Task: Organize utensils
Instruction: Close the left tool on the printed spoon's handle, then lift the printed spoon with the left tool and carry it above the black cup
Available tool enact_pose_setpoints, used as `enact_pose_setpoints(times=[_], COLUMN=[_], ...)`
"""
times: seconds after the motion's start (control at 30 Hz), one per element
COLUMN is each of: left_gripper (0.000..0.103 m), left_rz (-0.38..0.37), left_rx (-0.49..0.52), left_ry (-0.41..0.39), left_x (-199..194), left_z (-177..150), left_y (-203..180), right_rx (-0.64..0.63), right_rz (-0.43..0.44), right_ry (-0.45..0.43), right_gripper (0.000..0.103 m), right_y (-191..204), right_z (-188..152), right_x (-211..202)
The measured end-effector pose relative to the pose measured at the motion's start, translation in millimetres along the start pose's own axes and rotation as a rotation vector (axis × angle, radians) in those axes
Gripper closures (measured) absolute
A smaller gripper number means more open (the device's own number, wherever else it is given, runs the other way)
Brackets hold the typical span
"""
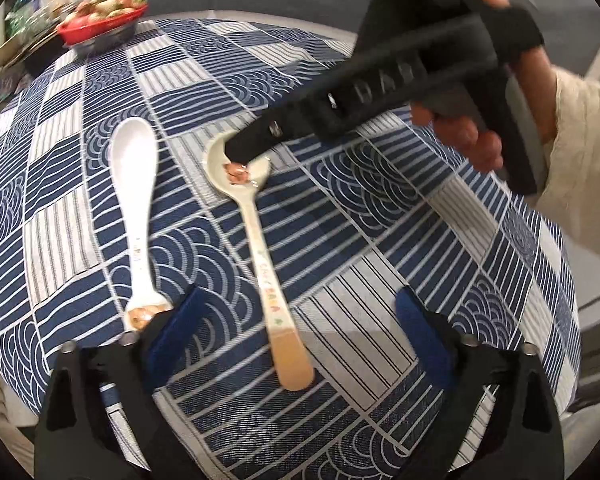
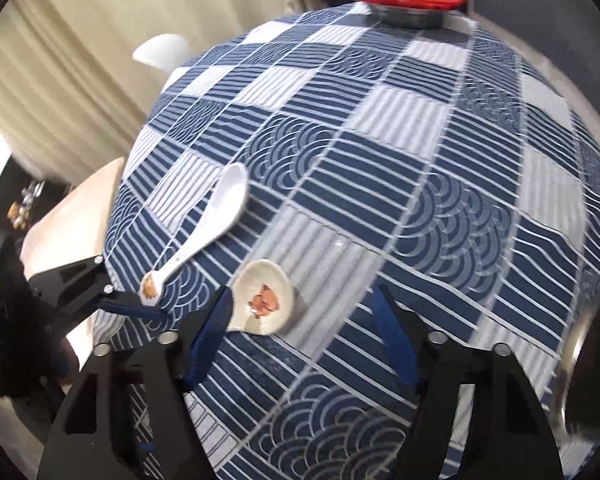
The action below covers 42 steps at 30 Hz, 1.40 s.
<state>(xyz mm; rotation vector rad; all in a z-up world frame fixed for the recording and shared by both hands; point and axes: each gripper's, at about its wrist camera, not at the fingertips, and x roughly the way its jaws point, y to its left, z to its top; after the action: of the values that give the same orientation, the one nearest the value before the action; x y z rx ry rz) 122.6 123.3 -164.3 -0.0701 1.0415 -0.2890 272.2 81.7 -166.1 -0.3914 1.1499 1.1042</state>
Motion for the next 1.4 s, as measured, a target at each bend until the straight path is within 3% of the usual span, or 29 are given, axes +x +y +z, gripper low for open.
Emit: enact_pose_setpoints(times=[0.07, 0.13, 0.17, 0.23, 0.3, 0.33, 0.4, 0.47, 0.57, 0.9, 1.4], left_gripper=[0.026, 0.042, 0.044, 0.054, 0.057, 0.063, 0.077, 0.092, 0.094, 0.095, 0.095], left_rz=[0.002, 0.011, 0.007, 0.01, 0.021, 0.04, 0.068, 0.027, -0.028, -0.108, -0.109], left_rx=[-0.004, -0.001, -0.006, -0.012, 0.025, 0.059, 0.084, 0.029, -0.031, -0.037, 0.181], left_ry=[0.006, 0.012, 0.015, 0.025, 0.038, 0.041, 0.056, 0.08, 0.095, 0.091, -0.004], left_x=[-2, -4, -4, -4, -2, -1, 3, 3, 2, -3, -32], left_z=[2, 4, 5, 8, 10, 10, 15, 19, 21, 22, 79], left_y=[5, 9, 10, 14, 12, 9, 12, 25, 38, 24, -47], right_rx=[-0.011, -0.015, -0.016, -0.017, -0.013, -0.014, -0.016, -0.008, 0.028, 0.049, 0.049], right_rz=[0.024, 0.049, 0.059, 0.073, 0.089, 0.096, 0.135, 0.155, 0.175, 0.179, 0.045], right_ry=[0.01, 0.013, 0.015, 0.018, 0.027, 0.034, 0.037, 0.032, 0.011, -0.072, -0.237], right_gripper=[0.051, 0.061, 0.063, 0.078, 0.09, 0.094, 0.097, 0.097, 0.097, 0.098, 0.098], right_y=[1, 2, 3, 4, 6, 7, 9, 10, 6, 8, -3], right_z=[2, 4, 5, 5, 5, 5, 4, 2, -2, -20, -45], right_x=[4, 7, 8, 10, 13, 15, 16, 14, 11, -22, -132])
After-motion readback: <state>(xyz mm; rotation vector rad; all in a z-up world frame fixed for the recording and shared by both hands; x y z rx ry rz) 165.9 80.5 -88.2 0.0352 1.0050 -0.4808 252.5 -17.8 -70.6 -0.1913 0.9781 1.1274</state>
